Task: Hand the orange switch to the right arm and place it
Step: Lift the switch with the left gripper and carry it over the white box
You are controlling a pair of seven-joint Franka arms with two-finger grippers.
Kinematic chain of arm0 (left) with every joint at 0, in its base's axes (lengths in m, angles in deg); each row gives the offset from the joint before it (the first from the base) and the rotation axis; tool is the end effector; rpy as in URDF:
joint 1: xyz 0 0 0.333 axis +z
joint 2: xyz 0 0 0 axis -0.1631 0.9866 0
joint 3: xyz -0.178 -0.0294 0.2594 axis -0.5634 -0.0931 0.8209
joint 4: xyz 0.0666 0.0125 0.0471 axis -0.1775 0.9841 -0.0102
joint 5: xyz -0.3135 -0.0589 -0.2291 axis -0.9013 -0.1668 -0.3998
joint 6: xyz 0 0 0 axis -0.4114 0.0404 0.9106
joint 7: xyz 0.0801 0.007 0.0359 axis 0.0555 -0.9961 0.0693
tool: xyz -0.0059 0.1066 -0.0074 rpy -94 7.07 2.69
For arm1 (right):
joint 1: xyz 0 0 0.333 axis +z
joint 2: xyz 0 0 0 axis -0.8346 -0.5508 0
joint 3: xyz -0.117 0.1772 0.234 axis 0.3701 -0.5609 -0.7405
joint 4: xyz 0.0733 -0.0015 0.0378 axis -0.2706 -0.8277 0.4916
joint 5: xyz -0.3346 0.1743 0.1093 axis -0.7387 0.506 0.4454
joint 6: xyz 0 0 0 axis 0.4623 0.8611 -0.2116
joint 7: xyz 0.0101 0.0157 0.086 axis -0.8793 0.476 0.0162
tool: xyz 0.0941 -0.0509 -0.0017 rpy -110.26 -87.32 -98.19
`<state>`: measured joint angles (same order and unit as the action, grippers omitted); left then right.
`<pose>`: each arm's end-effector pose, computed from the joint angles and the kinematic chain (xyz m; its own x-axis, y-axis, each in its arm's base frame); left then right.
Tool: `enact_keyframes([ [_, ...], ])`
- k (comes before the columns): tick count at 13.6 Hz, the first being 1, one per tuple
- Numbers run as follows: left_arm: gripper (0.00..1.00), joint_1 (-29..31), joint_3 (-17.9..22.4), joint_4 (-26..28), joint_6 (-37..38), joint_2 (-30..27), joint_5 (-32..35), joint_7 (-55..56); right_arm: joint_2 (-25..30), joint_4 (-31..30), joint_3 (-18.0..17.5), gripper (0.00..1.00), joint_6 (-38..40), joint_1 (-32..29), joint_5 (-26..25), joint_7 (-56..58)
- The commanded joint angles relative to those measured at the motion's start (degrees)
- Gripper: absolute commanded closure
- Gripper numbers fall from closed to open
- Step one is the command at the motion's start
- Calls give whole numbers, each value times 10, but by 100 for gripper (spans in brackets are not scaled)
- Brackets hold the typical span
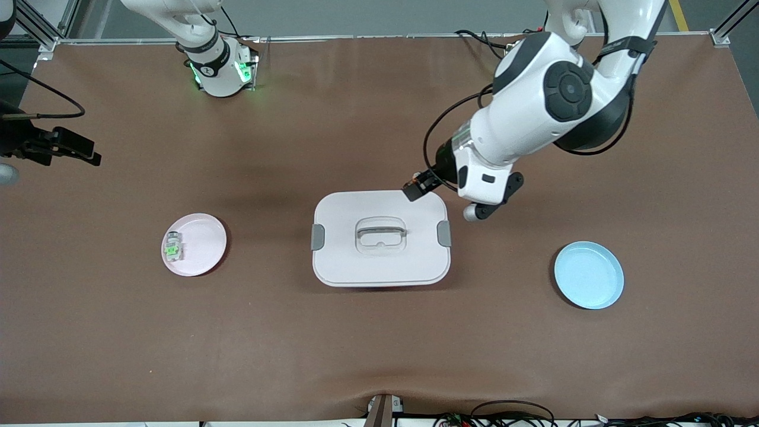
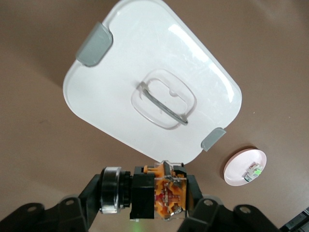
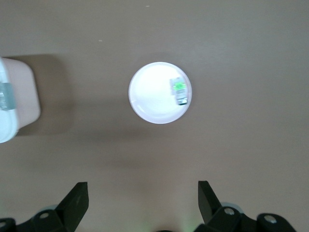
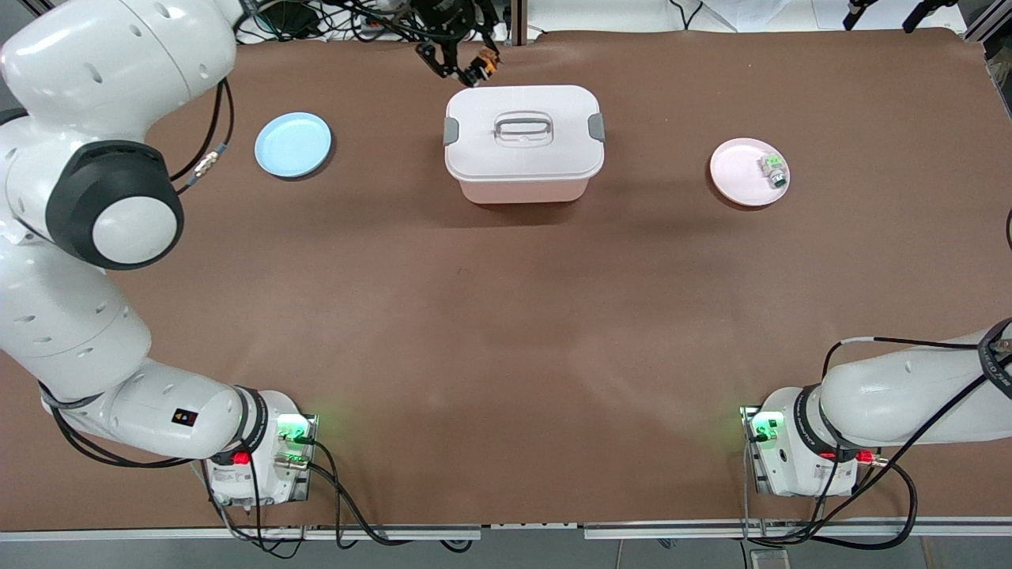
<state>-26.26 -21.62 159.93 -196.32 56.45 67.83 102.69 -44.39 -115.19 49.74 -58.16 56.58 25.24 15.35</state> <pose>0.5568 -0.4001 0.5176 0.7443 0.5804 -0.3304 0.6630 -0.7018 0.2606 0.5554 -0.0146 0.6147 0.9951 -0.0270 -0.0949 -0.0362 -0.9946 -0.0970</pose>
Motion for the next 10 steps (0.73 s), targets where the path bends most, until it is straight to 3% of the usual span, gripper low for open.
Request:
enact_keyframes([
  [1,100,-30,7,-21,-26,15,-7,36,7,-7,-1,0,-1,3,66,-25],
  [3,100,-46,7,-33,-51,28,-7,76,17,-19,-2,0,-12,24,109,-82],
  [10,100,-79,17,-57,-99,65,-5,124,200,-289,-3,0,-252,86,265,-148],
])
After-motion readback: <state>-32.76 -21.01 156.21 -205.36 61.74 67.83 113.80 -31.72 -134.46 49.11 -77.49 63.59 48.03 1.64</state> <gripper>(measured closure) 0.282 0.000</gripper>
